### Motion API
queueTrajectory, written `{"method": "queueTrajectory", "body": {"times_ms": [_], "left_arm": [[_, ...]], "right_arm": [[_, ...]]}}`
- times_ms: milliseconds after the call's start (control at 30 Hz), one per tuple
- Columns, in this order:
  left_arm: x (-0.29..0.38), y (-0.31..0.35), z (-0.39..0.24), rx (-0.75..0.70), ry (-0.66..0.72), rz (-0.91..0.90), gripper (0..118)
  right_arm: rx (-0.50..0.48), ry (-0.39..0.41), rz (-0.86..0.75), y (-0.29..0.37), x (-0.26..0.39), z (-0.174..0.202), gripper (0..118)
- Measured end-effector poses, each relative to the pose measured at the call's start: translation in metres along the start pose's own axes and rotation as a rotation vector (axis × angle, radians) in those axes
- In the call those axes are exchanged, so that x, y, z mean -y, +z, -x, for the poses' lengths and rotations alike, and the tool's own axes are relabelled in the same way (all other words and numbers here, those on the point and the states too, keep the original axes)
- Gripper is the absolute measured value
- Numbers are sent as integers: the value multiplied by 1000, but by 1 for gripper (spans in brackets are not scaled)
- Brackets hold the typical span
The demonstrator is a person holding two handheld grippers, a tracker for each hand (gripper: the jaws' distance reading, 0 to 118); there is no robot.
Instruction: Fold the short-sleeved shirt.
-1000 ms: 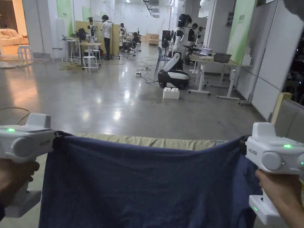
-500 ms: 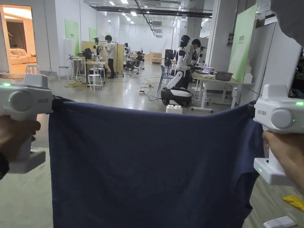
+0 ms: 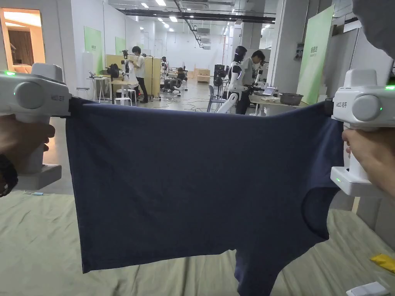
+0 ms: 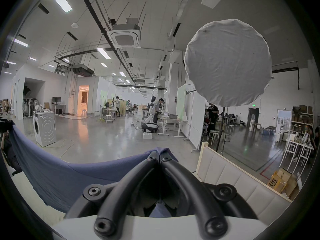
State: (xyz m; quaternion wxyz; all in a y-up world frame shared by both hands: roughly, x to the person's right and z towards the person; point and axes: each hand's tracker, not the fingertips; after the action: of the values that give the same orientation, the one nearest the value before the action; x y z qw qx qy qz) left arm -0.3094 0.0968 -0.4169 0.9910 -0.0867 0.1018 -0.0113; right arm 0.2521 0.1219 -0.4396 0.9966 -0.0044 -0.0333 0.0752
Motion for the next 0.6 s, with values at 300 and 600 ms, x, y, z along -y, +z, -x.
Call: {"method": "queueTrajectory", "body": {"times_ms": [300,600], "left_arm": [[72,-12,-9,2,3,102,5],[152,12,-5,30,42,158,5]], "right_arm": [[-22,25,127,-22,36,5,0],[-80,111,128,23,123,17,0]]}}
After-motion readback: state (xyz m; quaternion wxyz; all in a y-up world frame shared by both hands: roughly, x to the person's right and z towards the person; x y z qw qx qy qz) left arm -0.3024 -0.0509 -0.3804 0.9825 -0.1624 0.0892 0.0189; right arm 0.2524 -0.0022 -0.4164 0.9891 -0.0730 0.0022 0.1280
